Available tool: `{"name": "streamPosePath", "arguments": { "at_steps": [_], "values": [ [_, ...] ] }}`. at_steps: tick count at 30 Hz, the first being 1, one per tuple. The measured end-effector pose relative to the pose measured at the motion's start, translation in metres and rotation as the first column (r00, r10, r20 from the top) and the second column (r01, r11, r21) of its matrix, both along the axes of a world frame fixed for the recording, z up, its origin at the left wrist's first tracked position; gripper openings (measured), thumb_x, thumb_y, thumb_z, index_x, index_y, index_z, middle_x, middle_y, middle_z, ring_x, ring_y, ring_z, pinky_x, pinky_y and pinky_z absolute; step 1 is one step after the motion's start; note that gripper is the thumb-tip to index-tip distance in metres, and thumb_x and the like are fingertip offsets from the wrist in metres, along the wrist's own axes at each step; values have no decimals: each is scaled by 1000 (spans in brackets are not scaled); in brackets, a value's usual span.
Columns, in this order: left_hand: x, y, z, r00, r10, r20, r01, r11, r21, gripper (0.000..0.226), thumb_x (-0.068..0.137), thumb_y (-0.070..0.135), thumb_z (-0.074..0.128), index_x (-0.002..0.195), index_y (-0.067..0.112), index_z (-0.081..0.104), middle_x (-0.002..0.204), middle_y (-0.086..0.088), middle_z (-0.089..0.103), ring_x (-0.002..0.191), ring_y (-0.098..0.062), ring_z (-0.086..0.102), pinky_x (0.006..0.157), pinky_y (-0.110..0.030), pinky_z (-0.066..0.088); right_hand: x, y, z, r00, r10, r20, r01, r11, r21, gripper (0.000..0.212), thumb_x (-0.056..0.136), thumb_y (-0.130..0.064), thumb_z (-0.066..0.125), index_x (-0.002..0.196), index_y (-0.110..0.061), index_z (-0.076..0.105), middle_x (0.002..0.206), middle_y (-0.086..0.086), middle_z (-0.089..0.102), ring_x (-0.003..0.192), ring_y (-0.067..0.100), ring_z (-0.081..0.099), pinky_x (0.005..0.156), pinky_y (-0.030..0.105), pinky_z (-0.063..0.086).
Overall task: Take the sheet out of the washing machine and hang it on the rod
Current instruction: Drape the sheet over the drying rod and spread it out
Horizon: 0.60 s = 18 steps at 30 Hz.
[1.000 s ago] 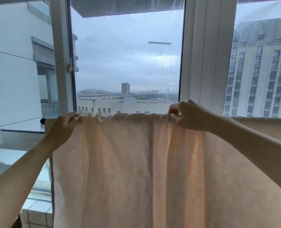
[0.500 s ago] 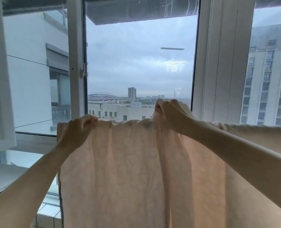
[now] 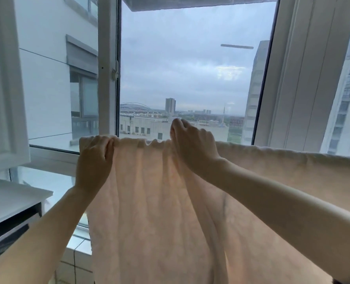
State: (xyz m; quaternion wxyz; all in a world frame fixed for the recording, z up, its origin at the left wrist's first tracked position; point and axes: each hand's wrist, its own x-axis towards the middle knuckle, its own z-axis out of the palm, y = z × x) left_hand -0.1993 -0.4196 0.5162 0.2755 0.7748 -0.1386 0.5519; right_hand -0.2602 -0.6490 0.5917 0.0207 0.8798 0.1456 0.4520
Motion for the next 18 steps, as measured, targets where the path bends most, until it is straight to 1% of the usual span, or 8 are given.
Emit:
{"name": "streamPosePath", "arguments": {
  "at_steps": [3, 5, 8, 10, 12, 15, 17, 18],
  "values": [
    [2, -5, -9, 999, -10, -51, 12, 999, 33, 28, 94, 7, 49, 122, 6, 56, 127, -11, 58, 124, -28, 48, 98, -48, 46, -10, -22, -1, 998, -63, 14, 63, 998, -3, 17, 100, -25, 38, 98, -14, 50, 79, -1, 56, 62, 23, 56, 58, 30, 35],
    [-1, -9, -16, 997, -16, -76, 18, 999, 28, 48, 84, -4, 54, 131, 6, 49, 139, -12, 48, 135, -28, 37, 109, -47, 36, -20, -41, -1, 996, -82, -38, 81, 997, -12, 27, 100, -33, 33, 100, -13, 52, 79, -1, 53, 67, 21, 53, 62, 30, 36],
    [-16, -18, -30, 997, -3, -80, -3, 997, -82, 62, 78, -5, 61, 135, 6, 40, 141, -14, 41, 134, -32, 36, 111, -47, 32, -39, -66, -17, 992, -124, 2, 123, 976, -178, 37, 95, -41, 42, 117, -12, 51, 107, 8, 60, 95, 28, 59, 80, 40, 45],
    [-25, -28, -43, 988, -2, -157, -36, 971, -236, 68, 78, 8, 69, 137, 6, 34, 139, -16, 40, 129, -34, 40, 108, -49, 36, -50, -80, -33, 987, -158, 12, 156, 953, -258, 58, 86, -43, 56, 134, -13, 42, 132, 11, 50, 118, 34, 49, 97, 48, 38],
    [-41, -46, -56, 964, -102, -246, -4, 917, -398, 71, 79, 24, 74, 135, 11, 34, 134, -14, 41, 117, -31, 50, 98, -45, 46, -62, -90, -49, 990, -140, 32, 144, 950, -277, 69, 82, -41, 62, 139, -9, 39, 143, 15, 41, 132, 39, 35, 108, 53, 29],
    [-71, -83, -69, 849, -357, -389, 112, 842, -527, 60, 87, 38, 63, 135, 13, 37, 129, -9, 50, 104, -22, 56, 86, -28, 43, -80, -95, -85, 992, -120, 23, 122, 947, -297, 50, 84, -43, 61, 116, -4, 61, 141, 16, 45, 136, 39, 31, 111, 54, 27],
    [-86, -107, -77, 723, -465, -510, 129, 817, -562, 64, 88, 47, 59, 137, 12, 36, 130, -6, 53, 103, -20, 55, 84, -27, 41, -96, -96, -110, 992, -119, -32, 106, 958, -265, 46, 85, -48, 58, 96, -5, 69, 128, 13, 56, 127, 37, 42, 104, 49, 37],
    [-90, -116, -81, 683, -477, -553, 121, 821, -558, 70, 85, 50, 62, 138, 11, 35, 130, -6, 54, 105, -22, 56, 84, -28, 42, -103, -96, -119, 989, -136, -62, 117, 960, -253, 48, 86, -50, 55, 94, -5, 70, 120, 11, 60, 120, 35, 47, 97, 47, 41]
  ]
}}
